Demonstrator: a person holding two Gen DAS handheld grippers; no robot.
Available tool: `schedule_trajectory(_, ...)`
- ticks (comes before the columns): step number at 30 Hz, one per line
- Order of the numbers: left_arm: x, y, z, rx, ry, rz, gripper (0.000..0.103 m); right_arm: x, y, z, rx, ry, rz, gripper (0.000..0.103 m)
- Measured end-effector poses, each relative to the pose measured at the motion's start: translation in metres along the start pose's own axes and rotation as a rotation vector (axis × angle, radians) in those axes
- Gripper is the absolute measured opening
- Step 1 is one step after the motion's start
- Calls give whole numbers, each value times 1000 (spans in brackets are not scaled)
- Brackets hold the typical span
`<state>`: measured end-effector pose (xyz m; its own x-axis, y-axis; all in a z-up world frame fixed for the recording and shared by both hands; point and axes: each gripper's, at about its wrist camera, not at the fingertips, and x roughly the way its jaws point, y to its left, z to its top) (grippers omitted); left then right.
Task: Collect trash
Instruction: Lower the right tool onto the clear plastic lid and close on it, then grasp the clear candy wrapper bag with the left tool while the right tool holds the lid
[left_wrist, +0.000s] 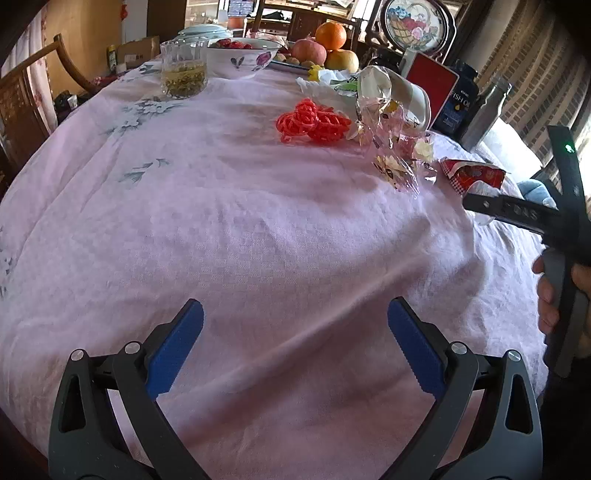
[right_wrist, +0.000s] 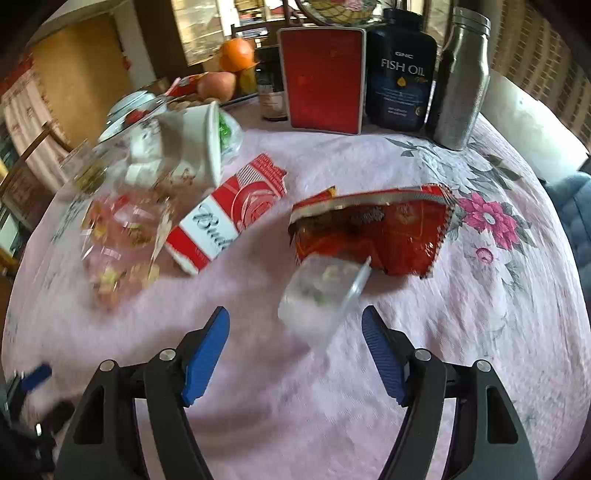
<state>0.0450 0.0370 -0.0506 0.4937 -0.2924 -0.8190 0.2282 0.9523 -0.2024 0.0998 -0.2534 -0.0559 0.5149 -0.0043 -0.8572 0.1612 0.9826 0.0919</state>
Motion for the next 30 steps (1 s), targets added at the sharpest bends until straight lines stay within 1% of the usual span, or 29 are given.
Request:
schedule_trajectory(3,-1,4,0,-8,0,0,96,5,2,5,23,0,-60,73)
schedule_trajectory(5,-1,7,0,-19,-2,-1,96,8,1,6,36,-1,-82,72)
schedule_trajectory(7,-1,10,0,-27,-3,-3,96,9,-2,7,44,0,-90,65)
schedule_trajectory(8,-1,11,0,-29,-3,-1,96,10,-3,8,47,1,-91,58)
schedule_trajectory(9,-1,12,0,-29,-3,1,96,10,-4,8,47,4,-92,47)
schedule_trajectory(10,-2,12,0,-29,-4,3,96,11,-5,8,49,11,-95,40)
schedule_trajectory(13,-2,10,0,-23,-3,8,96,7,-9,5,55,11,-84,38)
schedule_trajectory(16,-3,8,1,-17,-6,14,96,-3,-10,-1,42,-6,-72,38)
schedule_trajectory(19,-4,2,6,-1,-13,27,96,-20,-10,-12,14,-34,-29,37)
schedule_trajectory(22,-1,-8,14,23,-16,33,96,-30,-13,-21,9,-41,24,37)
schedule_trajectory(24,2,-18,23,39,-19,27,96,-36,-18,-28,8,-50,61,37)
schedule_trajectory(28,15,-39,53,67,-18,8,96,-45,-24,-37,-4,-67,90,37)
schedule_trajectory(30,19,-44,67,61,-17,-10,96,-48,-28,-40,-4,-73,99,37)
